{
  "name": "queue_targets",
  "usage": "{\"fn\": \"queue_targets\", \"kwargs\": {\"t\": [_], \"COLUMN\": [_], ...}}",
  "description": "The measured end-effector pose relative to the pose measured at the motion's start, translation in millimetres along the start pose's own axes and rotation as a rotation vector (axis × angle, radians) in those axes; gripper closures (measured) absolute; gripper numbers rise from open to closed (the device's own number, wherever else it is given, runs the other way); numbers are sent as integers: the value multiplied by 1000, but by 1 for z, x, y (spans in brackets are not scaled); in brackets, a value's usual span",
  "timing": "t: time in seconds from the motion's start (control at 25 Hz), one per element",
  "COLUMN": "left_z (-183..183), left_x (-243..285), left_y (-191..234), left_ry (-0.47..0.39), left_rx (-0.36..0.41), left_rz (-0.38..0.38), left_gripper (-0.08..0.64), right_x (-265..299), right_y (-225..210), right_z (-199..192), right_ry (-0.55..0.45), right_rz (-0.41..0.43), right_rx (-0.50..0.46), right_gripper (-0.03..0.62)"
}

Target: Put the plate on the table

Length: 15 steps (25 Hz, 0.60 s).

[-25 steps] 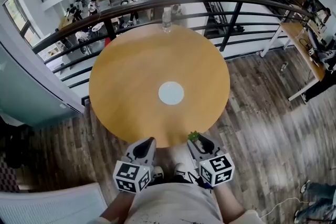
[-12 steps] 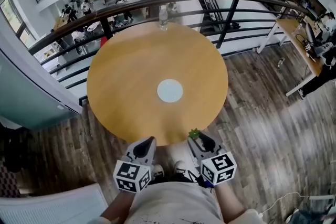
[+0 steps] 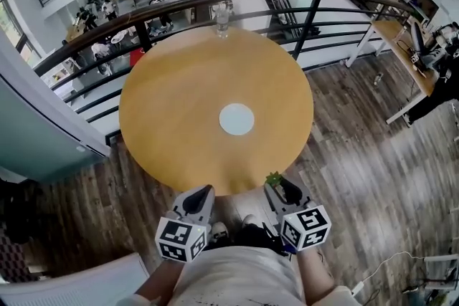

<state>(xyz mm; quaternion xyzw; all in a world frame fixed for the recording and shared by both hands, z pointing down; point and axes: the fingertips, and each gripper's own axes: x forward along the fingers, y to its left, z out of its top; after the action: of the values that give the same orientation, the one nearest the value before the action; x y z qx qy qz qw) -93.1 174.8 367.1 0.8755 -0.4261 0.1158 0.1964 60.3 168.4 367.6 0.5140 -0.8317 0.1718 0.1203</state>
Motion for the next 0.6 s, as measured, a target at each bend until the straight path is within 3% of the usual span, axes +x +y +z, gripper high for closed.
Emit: {"fn": "queue_targets", "kwargs": {"t": [0.32, 0.6], "left_z": [-1, 8], "left_x": [5, 38], "left_y": [10, 10], "left_ry": [15, 21], "left_rx": [2, -8], "left_rz": [-19, -2], "left_gripper": [537, 537], "right_x": [7, 25], "right_y": [-6, -32], "right_z": [-7, 2], "right_ry": [13, 22], "right_rz": [-28, -1], "right_rx": [30, 15], "right_gripper": [443, 442]}}
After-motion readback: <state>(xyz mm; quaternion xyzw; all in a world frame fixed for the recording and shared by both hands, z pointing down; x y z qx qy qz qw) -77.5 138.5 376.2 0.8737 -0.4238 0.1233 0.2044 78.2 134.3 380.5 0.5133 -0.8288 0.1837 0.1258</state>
